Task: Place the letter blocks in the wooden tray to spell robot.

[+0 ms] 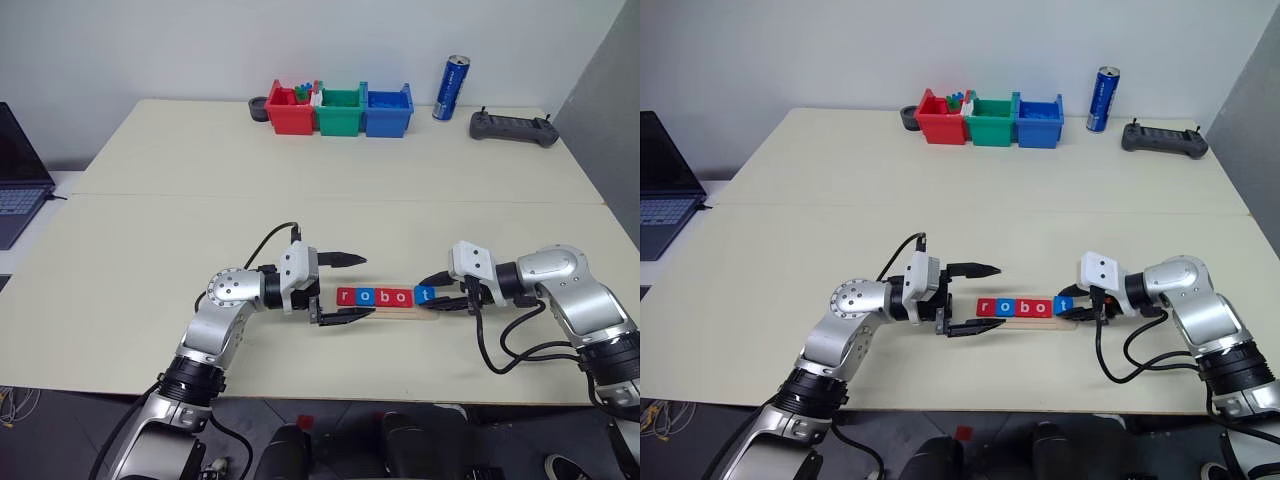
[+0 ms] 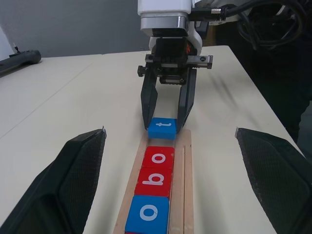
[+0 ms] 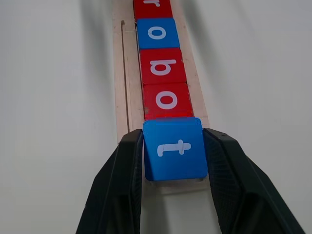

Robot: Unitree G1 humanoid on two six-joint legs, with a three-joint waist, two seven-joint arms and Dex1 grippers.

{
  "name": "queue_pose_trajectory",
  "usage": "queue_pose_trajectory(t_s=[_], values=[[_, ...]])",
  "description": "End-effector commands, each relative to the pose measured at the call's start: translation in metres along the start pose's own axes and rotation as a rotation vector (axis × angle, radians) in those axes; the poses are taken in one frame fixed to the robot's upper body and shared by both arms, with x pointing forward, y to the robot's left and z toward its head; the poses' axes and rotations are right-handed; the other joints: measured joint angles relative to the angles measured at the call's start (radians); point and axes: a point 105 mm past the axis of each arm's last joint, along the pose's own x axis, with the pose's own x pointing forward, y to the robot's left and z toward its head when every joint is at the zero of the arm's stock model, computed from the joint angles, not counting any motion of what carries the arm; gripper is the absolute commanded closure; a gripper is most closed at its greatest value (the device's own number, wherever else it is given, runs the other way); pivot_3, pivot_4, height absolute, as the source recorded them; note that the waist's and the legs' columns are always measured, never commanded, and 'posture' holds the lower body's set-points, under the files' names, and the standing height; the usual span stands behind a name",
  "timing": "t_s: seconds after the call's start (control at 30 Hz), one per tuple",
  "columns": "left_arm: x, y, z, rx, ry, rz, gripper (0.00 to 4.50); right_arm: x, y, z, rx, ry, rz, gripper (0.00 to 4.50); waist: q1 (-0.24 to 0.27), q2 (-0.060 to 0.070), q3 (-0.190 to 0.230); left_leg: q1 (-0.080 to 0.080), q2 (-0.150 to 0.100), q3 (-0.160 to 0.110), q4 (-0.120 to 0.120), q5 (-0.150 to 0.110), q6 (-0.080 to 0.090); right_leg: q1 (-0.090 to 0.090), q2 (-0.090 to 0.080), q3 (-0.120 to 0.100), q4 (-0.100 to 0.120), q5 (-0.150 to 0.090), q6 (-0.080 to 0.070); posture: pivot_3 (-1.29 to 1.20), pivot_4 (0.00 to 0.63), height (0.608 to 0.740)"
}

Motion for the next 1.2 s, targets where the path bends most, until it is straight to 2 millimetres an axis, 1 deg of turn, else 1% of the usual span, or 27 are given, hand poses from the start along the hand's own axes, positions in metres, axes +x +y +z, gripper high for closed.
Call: queue_pose_trajectory(t_s=[0.03,0.47,1.03,1.2], values=[[-0.0005,-0.0007,0.0097,0.042,-0.020,-0.006,0.00,-0.0034,-0.0059,0.0071,-0.040,-0.002,-0.012,3.04,-0.001,0.000,0.000,0.000,0.000,0.000,0.000,0.000,0.000,0.000,0.000,0.000,0.000,0.000,0.000,0.00,0.150,0.740],[-0.0005,0.0019,0.0105,0.045,-0.018,0.003,0.00,-0.0011,-0.0044,0.0076,-0.032,0.003,0.015,3.04,-0.001,0.000,0.000,0.000,0.000,0.000,0.000,0.000,0.000,0.000,0.000,0.000,0.000,0.000,0.000,0.00,0.150,0.740],[-0.0005,0.0020,0.0095,0.045,-0.013,0.004,0.00,0.0013,-0.0074,0.0065,-0.037,0.014,0.026,3.04,-0.001,0.000,0.000,0.000,0.000,0.000,0.000,0.000,0.000,0.000,0.000,0.000,0.000,0.000,0.000,0.00,0.150,0.740],[-0.0011,0.0016,0.0086,0.040,-0.009,0.002,0.00,0.0013,-0.0101,0.0075,-0.027,0.006,0.014,1.30,-0.002,0.000,0.000,0.000,0.000,0.000,0.000,0.000,0.000,0.000,0.000,0.000,0.000,0.000,0.000,0.00,0.150,0.740]])
